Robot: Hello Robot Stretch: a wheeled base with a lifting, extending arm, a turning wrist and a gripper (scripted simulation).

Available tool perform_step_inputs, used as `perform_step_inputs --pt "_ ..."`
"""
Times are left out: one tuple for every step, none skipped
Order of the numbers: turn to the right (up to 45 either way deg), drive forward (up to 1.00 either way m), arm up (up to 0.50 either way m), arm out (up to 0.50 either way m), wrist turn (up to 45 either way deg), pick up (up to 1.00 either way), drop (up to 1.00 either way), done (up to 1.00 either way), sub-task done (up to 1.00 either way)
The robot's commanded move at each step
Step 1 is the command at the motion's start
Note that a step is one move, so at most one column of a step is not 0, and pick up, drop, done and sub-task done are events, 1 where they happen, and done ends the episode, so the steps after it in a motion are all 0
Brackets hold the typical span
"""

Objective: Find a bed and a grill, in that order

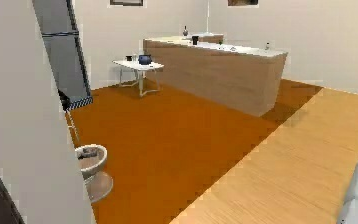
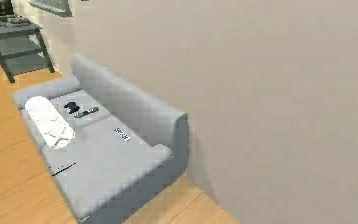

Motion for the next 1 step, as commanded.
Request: perform_step_inputs --pt "0.0 1.00 0.00 0.00 0.0 0.00 0.00 0.00 0.00"
